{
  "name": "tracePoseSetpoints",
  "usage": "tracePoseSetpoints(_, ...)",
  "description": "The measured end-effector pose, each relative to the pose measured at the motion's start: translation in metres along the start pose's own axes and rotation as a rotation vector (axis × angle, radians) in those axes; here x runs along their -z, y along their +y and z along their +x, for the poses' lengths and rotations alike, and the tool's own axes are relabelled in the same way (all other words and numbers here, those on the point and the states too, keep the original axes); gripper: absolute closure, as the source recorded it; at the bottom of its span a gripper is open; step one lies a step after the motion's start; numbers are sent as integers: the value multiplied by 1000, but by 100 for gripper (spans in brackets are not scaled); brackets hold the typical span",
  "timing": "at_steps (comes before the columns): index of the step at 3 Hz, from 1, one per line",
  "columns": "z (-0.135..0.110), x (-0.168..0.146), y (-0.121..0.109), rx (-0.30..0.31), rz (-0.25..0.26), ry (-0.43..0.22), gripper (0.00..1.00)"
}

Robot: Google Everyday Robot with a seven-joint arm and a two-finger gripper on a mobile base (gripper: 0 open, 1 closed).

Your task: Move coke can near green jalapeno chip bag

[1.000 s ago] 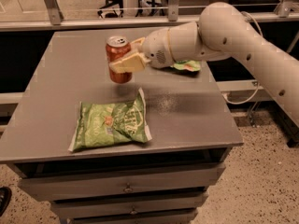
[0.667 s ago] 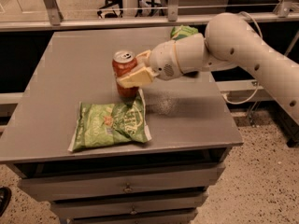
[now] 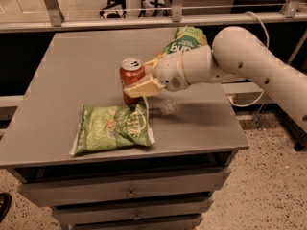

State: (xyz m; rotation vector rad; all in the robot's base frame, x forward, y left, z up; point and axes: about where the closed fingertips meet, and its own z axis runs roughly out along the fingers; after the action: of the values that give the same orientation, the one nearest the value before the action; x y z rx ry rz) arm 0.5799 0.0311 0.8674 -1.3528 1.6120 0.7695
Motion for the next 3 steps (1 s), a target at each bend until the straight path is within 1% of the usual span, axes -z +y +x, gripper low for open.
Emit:
tracePoseSetpoints(2,-1,0,0,0,0,0,52)
tracePoseSetpoints(3,3,11,-2,12,2,12,22)
